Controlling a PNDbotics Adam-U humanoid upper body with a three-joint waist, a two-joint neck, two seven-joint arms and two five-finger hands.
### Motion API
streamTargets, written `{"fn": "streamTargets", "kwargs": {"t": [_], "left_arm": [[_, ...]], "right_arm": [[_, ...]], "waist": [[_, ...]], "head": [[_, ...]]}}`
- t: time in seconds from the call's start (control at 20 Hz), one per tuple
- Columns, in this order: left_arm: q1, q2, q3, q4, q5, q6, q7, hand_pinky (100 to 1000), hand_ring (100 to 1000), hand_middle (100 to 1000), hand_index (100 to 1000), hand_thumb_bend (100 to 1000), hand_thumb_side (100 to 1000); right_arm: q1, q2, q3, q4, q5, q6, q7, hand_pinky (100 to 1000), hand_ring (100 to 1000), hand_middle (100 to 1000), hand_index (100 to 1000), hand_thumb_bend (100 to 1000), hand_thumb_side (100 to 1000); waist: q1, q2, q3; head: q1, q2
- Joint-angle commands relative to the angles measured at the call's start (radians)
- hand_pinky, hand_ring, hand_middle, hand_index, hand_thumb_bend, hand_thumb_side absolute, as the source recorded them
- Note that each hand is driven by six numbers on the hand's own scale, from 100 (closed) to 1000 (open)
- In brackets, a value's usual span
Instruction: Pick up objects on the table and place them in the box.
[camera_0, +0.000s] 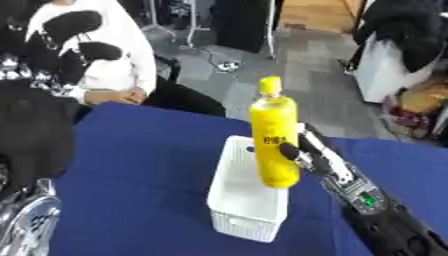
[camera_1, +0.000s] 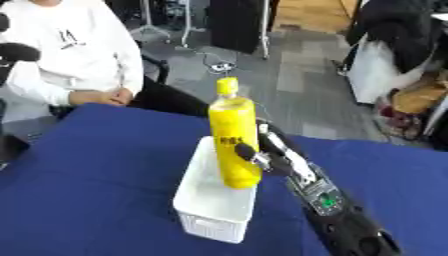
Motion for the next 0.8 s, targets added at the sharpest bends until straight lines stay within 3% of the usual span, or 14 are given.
{"fn": "streamTargets", "kwargs": {"t": [0.05,0.3,0.5,0.65,0.7,0.75,0.8], "left_arm": [[-0.021,0.003,0.005,-0.014,0.002,-0.001,0.001,703,756,850,860,273,904],[-0.032,-0.008,0.008,-0.014,-0.002,-0.001,-0.001,706,757,850,860,274,905],[-0.039,-0.018,0.013,-0.014,-0.006,-0.005,0.002,706,757,850,859,274,905],[-0.04,-0.022,0.012,-0.014,-0.009,-0.006,0.002,705,757,849,860,273,905],[-0.04,-0.023,0.012,-0.014,-0.01,-0.006,0.002,705,757,849,860,273,905],[-0.039,-0.022,0.012,-0.014,-0.01,-0.007,0.002,705,757,849,859,273,905],[-0.039,-0.022,0.012,-0.014,-0.011,-0.007,0.002,705,757,849,859,273,905]], "right_arm": [[-0.035,0.02,-0.006,-0.002,0.001,0.003,0.0,100,100,100,370,243,758],[-0.047,0.049,-0.019,0.002,0.053,-0.012,-0.041,100,100,100,367,230,778],[-0.055,0.064,-0.031,0.005,0.189,-0.035,-0.137,100,100,100,366,225,788],[-0.058,0.079,-0.037,0.019,0.289,-0.05,-0.202,100,100,100,378,236,795],[-0.059,0.081,-0.038,0.024,0.321,-0.053,-0.221,100,100,100,404,197,826],[-0.059,0.082,-0.04,0.028,0.354,-0.055,-0.243,100,120,194,469,261,821],[-0.058,0.083,-0.041,0.033,0.386,-0.053,-0.262,100,223,280,533,364,810]], "waist": [[0.008,-0.012,0.002],[0.012,-0.004,0.006],[0.017,0.005,0.011],[0.02,0.009,0.011],[0.021,0.009,0.011],[0.022,0.009,0.01],[0.022,0.009,0.009]], "head": [[-0.025,-0.013],[-0.08,-0.028],[-0.141,-0.056],[-0.161,-0.061],[-0.162,-0.062],[-0.162,-0.063],[-0.162,-0.064]]}}
